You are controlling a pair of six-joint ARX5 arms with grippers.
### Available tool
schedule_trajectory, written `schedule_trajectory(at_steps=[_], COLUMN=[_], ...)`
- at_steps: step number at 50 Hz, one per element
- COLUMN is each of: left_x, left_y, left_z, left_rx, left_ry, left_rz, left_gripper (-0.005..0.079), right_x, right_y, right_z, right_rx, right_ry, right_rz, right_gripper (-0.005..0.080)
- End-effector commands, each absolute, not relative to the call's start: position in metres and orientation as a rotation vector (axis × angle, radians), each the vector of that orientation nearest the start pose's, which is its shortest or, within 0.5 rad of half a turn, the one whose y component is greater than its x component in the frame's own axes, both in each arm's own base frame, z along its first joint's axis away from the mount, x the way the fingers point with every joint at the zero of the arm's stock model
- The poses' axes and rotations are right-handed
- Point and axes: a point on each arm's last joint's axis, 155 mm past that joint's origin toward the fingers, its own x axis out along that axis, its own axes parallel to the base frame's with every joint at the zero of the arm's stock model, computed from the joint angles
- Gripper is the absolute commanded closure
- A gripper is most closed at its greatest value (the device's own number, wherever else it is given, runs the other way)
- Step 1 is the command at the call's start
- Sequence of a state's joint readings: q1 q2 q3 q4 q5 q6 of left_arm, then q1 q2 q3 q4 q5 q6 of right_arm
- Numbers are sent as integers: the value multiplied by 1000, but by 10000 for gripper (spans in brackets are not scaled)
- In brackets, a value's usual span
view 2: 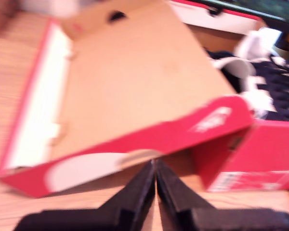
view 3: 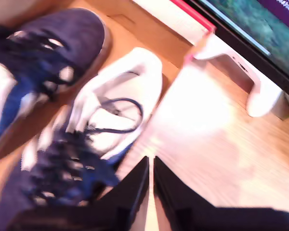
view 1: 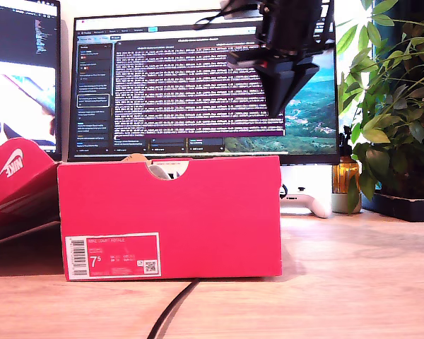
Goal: Pack the blue shoes by picking the first shoe and placing it inside the red shoebox, left side, then picking and rotating the second shoe and placing it in the shoebox
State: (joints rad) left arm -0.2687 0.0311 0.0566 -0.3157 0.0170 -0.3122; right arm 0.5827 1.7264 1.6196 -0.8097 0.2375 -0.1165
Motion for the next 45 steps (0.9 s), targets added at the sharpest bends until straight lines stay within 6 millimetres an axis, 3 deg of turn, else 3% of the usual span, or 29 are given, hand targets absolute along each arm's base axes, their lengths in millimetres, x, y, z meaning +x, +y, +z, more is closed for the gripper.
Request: schedule_trajectory(at_steps=[1,20,27,45], left_x=[231,234,235,245], left_y=[-62,-38,-35,-21], left_z=[104,99,93,102], left_rx=[-269,-260,-240,-220], left_ry=[322,320,327,241], left_rz=[-220,-101,-84,-41], left_gripper=[763,763,763,764], right_x=[396,354,340,309], right_y=[218,189,179,158], right_z=[225,223,229,248], right_rx=[-425,-365,-353,-340], right_ry=[780,753,733,703], right_rz=[373,345,346,348], right_gripper=[753,753,753,753])
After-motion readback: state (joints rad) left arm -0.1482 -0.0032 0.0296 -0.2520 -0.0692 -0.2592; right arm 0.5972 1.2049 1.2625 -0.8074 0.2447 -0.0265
